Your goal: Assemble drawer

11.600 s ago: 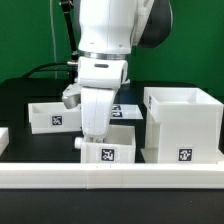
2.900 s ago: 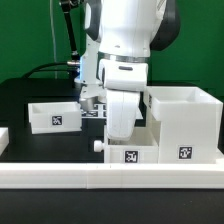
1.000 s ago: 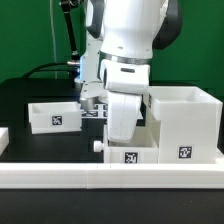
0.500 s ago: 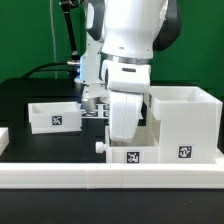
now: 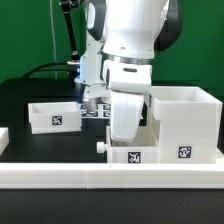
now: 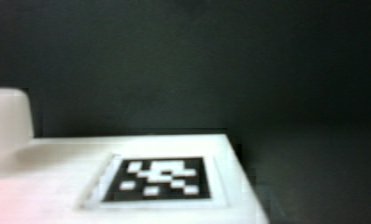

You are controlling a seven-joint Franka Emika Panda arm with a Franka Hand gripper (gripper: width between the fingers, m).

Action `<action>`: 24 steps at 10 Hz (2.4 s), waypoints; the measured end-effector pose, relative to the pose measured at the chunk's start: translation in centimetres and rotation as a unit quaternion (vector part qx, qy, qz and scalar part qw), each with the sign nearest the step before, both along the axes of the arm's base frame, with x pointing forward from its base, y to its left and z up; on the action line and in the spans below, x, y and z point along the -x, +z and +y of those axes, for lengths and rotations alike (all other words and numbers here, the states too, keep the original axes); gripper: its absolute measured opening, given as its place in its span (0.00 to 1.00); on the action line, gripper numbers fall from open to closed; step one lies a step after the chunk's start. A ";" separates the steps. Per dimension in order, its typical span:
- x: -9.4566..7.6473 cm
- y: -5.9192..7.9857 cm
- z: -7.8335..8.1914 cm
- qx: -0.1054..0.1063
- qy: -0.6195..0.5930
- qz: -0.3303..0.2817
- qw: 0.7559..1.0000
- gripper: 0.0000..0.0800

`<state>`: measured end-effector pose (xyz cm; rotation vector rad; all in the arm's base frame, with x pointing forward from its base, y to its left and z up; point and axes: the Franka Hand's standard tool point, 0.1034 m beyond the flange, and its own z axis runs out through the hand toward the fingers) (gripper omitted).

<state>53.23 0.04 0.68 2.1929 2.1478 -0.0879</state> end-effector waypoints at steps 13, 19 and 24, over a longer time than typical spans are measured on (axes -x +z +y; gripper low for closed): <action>-0.6 1.1 0.8 0.003 -0.020 0.000 1.000 0.73; -2.0 6.8 -1.1 0.011 -0.008 -0.010 1.000 0.81; -2.4 5.8 -5.2 -0.027 0.003 -0.004 1.000 0.81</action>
Offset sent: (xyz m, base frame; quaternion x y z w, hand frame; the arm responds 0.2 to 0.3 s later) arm 0.0109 0.0198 0.0007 -0.0045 -0.0096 -0.0349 0.9993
